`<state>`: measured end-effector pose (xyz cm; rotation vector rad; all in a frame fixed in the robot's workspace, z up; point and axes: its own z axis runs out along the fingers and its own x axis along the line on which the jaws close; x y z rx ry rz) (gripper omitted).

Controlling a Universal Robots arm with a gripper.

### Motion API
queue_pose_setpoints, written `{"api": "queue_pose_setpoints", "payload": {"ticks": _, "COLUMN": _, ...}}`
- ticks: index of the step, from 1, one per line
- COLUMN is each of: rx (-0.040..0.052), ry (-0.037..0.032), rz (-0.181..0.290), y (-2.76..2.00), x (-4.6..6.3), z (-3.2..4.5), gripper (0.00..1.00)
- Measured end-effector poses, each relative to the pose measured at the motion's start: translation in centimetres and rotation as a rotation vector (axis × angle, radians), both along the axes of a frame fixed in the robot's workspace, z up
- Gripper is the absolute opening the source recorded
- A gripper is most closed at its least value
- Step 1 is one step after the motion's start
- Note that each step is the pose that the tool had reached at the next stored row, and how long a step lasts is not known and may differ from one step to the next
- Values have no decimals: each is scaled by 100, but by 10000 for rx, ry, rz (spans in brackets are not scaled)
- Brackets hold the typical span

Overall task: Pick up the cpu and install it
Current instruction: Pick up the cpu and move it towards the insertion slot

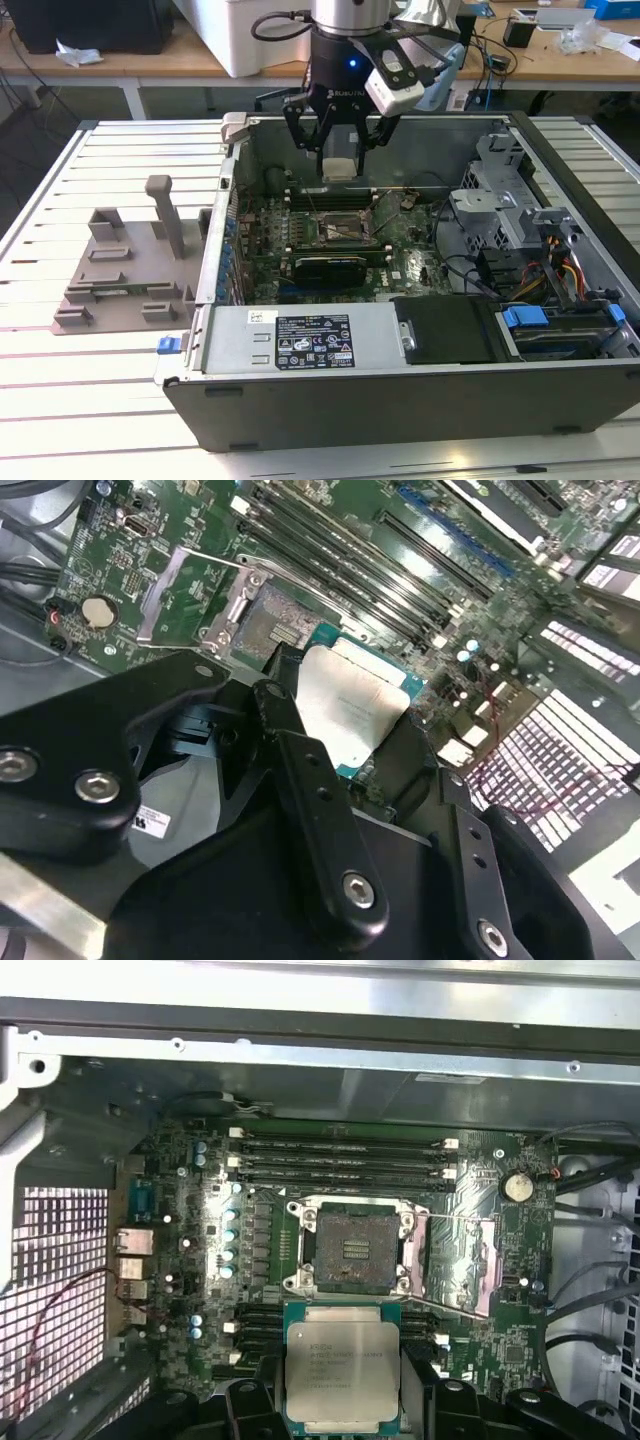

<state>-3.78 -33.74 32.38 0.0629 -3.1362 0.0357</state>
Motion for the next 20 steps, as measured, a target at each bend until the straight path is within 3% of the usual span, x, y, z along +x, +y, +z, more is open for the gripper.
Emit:
{"api": "queue_pose_setpoints", "payload": {"ticks": 9, "rx": 0, "ry": 0, "rz": 0, "y": 9, "x": 38, "z": -125, "gripper": 54}}
{"api": "queue_pose_setpoints", "payload": {"ticks": 15, "rx": 0, "ry": 0, "rz": -1, "y": 30, "x": 74, "z": -273, "gripper": 54}}
{"api": "queue_pose_setpoints", "payload": {"ticks": 17, "rx": -2, "ry": 0, "rz": 1, "y": 56, "x": 86, "z": -323, "gripper": 54}}
{"api": "queue_pose_setpoints", "payload": {"ticks": 20, "rx": -54, "ry": 0, "rz": 11, "y": 159, "x": 115, "z": -391, "gripper": 54}}
